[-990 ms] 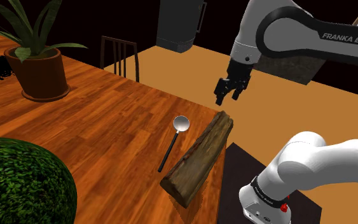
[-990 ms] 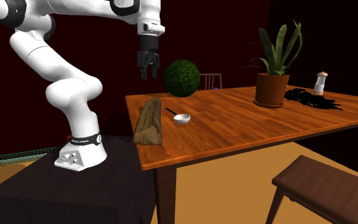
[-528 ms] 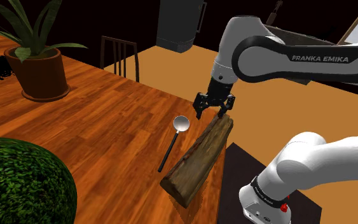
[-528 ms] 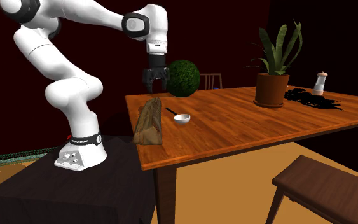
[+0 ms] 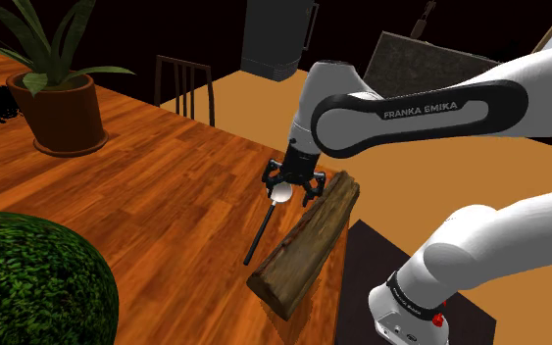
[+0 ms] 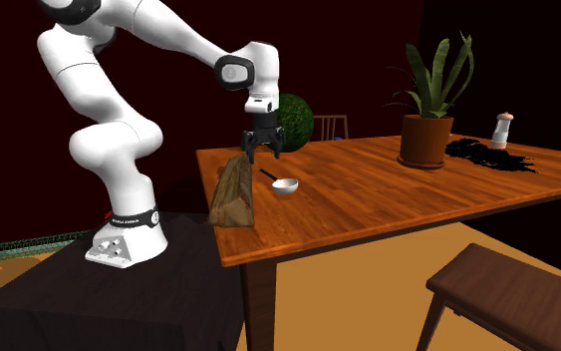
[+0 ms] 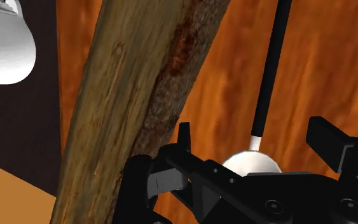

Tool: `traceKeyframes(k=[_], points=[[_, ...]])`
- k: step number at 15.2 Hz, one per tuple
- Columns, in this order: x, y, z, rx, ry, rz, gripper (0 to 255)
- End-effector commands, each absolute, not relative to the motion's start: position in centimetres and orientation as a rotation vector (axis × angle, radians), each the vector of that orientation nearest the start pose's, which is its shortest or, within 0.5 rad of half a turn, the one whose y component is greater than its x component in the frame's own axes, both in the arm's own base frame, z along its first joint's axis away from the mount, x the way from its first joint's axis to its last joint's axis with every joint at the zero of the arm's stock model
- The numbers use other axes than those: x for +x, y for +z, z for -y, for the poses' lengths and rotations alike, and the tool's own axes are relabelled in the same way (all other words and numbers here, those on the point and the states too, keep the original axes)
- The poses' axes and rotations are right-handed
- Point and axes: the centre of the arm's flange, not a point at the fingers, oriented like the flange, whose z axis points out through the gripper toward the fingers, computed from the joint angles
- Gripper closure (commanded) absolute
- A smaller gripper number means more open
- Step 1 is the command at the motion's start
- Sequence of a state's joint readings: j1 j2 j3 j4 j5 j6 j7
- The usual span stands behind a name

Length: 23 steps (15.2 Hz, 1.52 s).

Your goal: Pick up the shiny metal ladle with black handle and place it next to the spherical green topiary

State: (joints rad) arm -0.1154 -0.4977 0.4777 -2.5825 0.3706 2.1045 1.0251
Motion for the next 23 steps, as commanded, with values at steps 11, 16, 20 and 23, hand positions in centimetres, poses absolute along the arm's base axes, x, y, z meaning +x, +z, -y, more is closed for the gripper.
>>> traceKeyframes(k=[11, 16, 20, 23], points=[[38.2, 33.4, -18.0, -2.598, 0.106, -1.577, 0], [38.2, 33.4, -18.0, -2.598, 0.106, -1.577, 0], [38.2, 33.3, -18.0, -2.598, 0.105, -1.577, 255], [38.2, 33.3, -18.1, -2.598, 0.105, -1.577, 255]])
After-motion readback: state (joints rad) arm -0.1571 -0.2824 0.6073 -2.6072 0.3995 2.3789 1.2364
